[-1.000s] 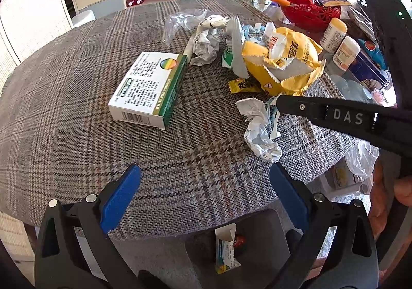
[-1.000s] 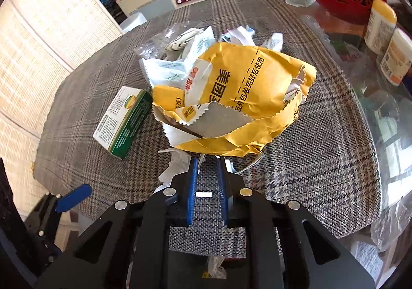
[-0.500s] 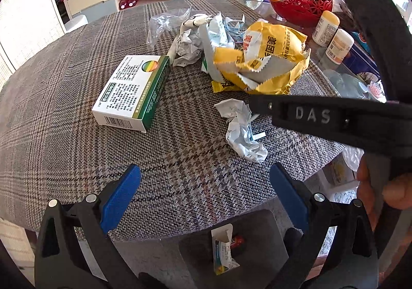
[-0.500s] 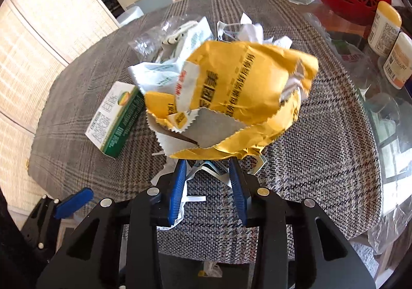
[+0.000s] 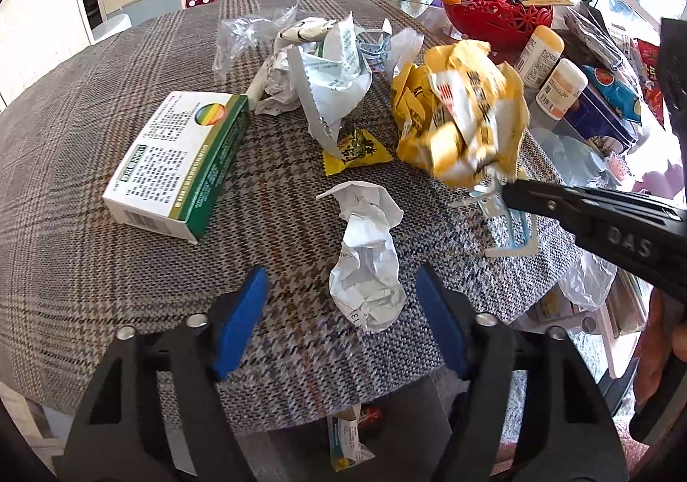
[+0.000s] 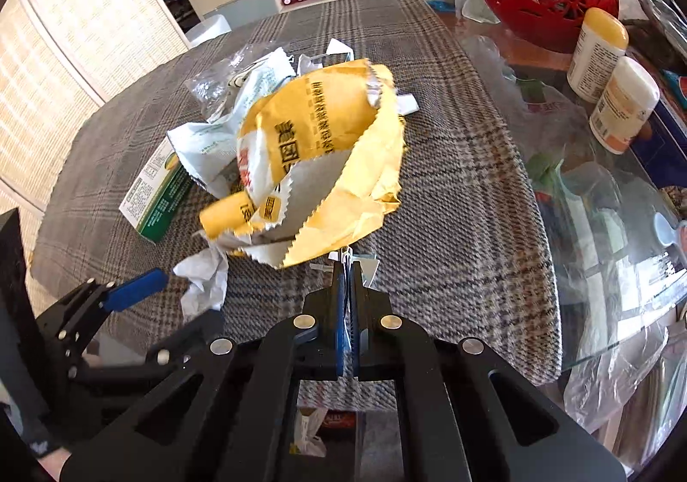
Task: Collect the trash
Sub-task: 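Lower the tissue and wrapper into the grey bin and open both grippers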
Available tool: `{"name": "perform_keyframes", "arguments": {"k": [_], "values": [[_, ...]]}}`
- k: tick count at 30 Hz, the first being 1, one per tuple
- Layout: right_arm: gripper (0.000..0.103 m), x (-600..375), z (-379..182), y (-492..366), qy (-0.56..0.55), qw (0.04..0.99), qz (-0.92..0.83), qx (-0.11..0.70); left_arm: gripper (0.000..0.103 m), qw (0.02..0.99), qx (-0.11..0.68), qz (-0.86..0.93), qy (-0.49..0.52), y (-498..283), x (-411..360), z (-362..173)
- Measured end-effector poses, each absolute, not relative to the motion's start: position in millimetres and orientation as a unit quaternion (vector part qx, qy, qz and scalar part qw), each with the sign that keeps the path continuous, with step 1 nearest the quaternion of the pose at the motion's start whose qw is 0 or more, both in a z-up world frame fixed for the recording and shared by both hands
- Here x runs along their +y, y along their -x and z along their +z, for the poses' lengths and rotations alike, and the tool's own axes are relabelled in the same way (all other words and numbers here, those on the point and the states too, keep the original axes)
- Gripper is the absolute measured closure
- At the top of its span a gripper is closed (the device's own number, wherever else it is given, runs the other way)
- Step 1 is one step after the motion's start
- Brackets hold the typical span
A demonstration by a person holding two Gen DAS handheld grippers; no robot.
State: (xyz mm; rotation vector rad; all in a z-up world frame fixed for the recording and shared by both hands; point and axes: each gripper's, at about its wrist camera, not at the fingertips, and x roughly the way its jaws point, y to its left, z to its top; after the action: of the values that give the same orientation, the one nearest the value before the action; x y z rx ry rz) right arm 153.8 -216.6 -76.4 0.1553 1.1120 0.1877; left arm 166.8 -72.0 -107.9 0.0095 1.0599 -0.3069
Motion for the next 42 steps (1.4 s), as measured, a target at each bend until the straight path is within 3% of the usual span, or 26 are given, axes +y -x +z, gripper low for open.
{"name": "perform_keyframes", "arguments": {"k": [3,6,13,32,42], "values": [[0.099,-217.7,-74.7,-146.9,-0.069,0.839,0.101,0.531,0.055,0.855,0.498,-0.144,-0.010,-169.7,-75.2,-110.3],[0.099,-216.6,-72.1,-138.9,-0.072,0.835,0.115,0.533,0.077,0.858,0.493,-0.144,-0.022,-170.5,-79.5,-110.7],[0.099,-217.3,-73.8,-121.4,-0.072,0.832,0.119,0.538,0.091,0.862,0.483,-0.147,-0.048,-155.2,-82.9,-105.2],[0.099,-198.1,-80.0,-30.6,-0.063,0.839,0.150,0.519,0.092,0.872,0.471,-0.135,0.000,-36.6,-59.1,-104.2],[0.099,-197.1,-111.1,9.6,-0.087,0.840,0.145,0.515,0.092,0.854,0.502,-0.130,0.031,11.0,-56.3,-142.0]]}}
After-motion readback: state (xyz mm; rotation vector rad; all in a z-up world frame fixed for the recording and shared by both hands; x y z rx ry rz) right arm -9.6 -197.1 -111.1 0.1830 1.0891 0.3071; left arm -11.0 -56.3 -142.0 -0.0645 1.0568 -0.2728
